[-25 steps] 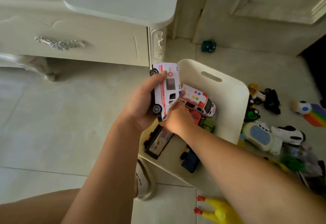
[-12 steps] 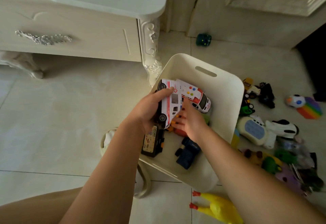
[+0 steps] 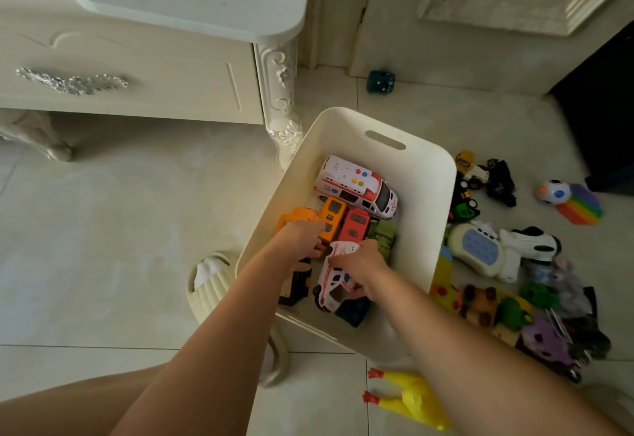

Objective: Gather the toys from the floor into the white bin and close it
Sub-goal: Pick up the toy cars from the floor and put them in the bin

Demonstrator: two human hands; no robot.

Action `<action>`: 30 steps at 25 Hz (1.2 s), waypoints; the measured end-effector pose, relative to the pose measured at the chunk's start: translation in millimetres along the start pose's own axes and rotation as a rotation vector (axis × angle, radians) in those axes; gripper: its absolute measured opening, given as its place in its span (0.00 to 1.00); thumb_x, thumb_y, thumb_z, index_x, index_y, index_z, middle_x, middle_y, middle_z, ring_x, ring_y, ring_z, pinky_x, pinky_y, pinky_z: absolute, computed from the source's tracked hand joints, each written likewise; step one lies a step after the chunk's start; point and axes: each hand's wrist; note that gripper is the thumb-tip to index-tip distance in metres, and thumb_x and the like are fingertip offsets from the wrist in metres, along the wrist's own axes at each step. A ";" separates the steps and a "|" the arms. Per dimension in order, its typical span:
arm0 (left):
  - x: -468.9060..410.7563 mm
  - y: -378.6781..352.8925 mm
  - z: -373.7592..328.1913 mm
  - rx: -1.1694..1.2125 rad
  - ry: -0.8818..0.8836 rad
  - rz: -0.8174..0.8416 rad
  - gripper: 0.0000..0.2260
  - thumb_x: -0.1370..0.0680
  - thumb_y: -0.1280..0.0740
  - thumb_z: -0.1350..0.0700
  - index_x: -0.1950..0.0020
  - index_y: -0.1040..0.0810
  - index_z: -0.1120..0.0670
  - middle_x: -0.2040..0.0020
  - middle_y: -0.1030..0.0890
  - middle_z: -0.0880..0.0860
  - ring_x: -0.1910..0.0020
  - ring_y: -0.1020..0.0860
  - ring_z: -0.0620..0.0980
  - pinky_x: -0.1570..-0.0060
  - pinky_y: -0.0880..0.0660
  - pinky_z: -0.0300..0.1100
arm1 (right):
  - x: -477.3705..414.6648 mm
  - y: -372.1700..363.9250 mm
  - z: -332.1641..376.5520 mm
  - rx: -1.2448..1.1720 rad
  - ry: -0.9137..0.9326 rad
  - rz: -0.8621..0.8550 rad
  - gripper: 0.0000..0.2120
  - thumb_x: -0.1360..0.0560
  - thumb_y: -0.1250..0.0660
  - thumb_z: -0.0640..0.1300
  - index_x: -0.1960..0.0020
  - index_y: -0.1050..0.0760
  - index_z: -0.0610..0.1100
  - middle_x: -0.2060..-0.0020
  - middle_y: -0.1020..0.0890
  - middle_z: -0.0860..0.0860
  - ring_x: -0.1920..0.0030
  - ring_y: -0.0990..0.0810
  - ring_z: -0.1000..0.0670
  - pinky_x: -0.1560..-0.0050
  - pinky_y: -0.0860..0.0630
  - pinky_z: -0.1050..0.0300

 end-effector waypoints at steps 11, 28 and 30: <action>-19.3 -7.8 29.6 -0.958 -0.403 -0.468 0.27 0.24 0.39 0.62 0.26 0.41 0.51 0.26 0.41 0.56 0.31 0.38 0.58 0.35 0.33 0.53 | -20.5 -33.6 -25.2 0.575 0.152 -0.081 0.23 0.23 0.34 0.46 0.33 0.36 0.40 0.35 0.29 0.40 0.38 0.26 0.41 0.48 0.27 0.54; -45.7 -12.1 18.2 -1.380 -0.219 -0.476 0.13 0.21 0.36 0.58 0.36 0.28 0.56 0.37 0.36 0.55 0.63 0.27 0.51 0.64 0.29 0.43 | -24.7 -10.8 -29.3 0.774 0.285 0.079 0.14 0.21 0.41 0.38 0.36 0.31 0.37 0.38 0.24 0.39 0.38 0.25 0.41 0.44 0.27 0.53; -46.0 -9.3 17.9 -1.306 -0.214 -0.442 0.13 0.22 0.35 0.57 0.38 0.28 0.55 0.38 0.37 0.54 0.58 0.24 0.53 0.61 0.27 0.45 | -20.5 -6.9 -26.1 0.748 0.289 0.091 0.15 0.21 0.40 0.38 0.35 0.32 0.37 0.37 0.25 0.39 0.38 0.25 0.41 0.44 0.27 0.53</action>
Point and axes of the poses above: each hand's wrist, its own x-axis away from the middle knuckle, its own y-axis out of the back of the hand, z = x × y
